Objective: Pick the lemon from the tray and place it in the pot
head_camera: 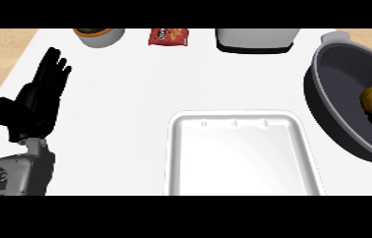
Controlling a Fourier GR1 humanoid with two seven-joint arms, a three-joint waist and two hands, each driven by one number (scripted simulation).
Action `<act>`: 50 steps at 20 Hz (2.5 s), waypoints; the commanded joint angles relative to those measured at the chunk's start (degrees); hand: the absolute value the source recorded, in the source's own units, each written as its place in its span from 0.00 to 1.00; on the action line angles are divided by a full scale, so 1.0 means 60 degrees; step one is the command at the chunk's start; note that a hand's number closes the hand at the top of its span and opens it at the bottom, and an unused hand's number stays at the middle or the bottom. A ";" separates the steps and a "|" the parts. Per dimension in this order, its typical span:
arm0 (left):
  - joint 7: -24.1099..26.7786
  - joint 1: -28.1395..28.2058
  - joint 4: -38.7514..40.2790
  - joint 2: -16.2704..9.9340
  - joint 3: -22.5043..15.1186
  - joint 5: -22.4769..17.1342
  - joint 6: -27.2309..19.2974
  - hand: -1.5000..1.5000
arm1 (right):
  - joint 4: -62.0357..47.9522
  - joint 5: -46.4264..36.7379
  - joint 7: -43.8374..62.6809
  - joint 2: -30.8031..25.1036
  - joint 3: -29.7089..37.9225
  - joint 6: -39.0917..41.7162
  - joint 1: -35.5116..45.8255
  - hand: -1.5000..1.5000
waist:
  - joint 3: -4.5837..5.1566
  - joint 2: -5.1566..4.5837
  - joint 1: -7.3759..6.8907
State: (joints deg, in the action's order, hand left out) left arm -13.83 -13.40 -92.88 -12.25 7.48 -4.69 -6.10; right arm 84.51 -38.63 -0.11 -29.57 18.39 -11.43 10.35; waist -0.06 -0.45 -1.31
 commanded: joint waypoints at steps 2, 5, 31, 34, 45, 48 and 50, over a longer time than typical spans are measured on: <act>-0.0205 0.0114 -0.0441 0.0080 -0.0167 -0.0039 0.0086 0.50 | -0.3847 -0.0515 -0.1369 -0.0551 0.0189 -0.0863 0.1904 1.00 | -0.0010 0.0003 -0.0113; 0.0150 0.0024 0.0122 0.0038 0.0056 -0.0104 0.0194 0.50 | -0.5603 -0.0581 -0.2432 -0.0387 0.0159 -0.1442 0.2284 1.00 | -0.0005 0.0008 0.0000; -0.0417 -0.0164 -0.0261 0.0086 0.0003 0.0191 -0.0089 0.50 | -1.1046 0.4464 -0.5984 -0.2352 0.3712 0.4134 0.4189 0.00 | -0.0015 0.0006 0.0071; 0.0136 0.0330 -0.0381 0.0511 -0.0320 0.0296 -0.0112 0.50 | -1.1590 0.4540 -0.6265 -0.3067 0.3808 0.4907 0.3955 0.00 | -0.0024 -0.0023 0.0001; -0.0008 -0.0029 -0.0110 0.0325 -0.0094 0.0319 -0.0128 0.50 | -1.2133 0.4685 -0.7495 -0.4253 0.3871 0.6580 0.2755 0.00 | -0.0043 -0.0033 0.0018; 0.0079 0.0329 -0.0251 0.0415 -0.0161 0.0276 -0.0032 0.50 | -1.2068 0.4739 -0.7408 -0.4337 0.3827 0.6521 0.2777 0.00 | -0.0034 -0.0006 0.0017; -0.0323 -0.0212 -0.0167 0.0431 -0.0120 0.0293 -0.0263 0.50 | -1.2264 0.4750 -0.7350 -0.4484 0.3870 0.6808 0.2688 0.00 | -0.0060 -0.0043 -0.0011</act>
State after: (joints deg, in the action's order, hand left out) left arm -13.05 -12.68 -93.30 -10.19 7.01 -3.44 -6.04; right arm 11.75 -10.39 -41.00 -55.08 41.56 24.58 27.71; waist -0.34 -0.72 -1.41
